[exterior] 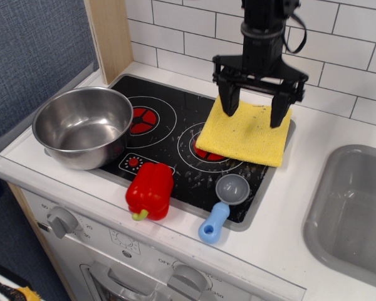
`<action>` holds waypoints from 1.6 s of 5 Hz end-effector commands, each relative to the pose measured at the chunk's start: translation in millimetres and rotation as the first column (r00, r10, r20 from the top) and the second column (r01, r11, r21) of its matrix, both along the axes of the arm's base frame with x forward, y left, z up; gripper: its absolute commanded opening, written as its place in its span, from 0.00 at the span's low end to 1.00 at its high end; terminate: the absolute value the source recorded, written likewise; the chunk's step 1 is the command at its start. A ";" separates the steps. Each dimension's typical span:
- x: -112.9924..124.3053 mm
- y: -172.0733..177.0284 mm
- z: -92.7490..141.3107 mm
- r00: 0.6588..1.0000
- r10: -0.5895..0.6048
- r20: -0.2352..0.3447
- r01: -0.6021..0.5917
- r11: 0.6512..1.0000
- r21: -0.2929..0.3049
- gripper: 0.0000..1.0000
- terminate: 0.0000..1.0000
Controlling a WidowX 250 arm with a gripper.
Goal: Move the yellow cloth to the back left side of the stove.
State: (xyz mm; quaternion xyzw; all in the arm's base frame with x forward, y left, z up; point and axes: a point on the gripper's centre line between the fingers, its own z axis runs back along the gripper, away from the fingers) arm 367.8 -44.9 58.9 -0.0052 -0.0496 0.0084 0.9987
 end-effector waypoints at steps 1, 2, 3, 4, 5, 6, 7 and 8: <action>39.6 26.4 -6.2 0.997 0.054 0.057 -0.054 0.999 -0.004 1.00 0.00; 39.9 27.9 -29.7 0.999 0.047 0.010 -0.047 0.999 -0.023 1.00 0.00; 27.4 21.8 -57.7 0.998 0.002 -0.059 -0.002 1.000 -0.002 1.00 0.00; 17.2 21.6 -75.6 0.994 -0.052 -0.096 0.056 0.997 0.043 1.00 0.00; 21.9 34.1 -73.3 0.995 -0.072 -0.072 0.077 0.994 0.077 1.00 0.00; 38.0 60.8 -63.0 0.998 -0.060 -0.031 0.063 0.994 0.087 1.00 0.00; 48.7 90.3 -55.3 0.999 -0.041 -0.007 0.041 0.997 0.064 1.00 0.00; 53.3 115.9 -47.7 0.999 -0.045 0.020 0.044 0.998 0.035 1.00 0.00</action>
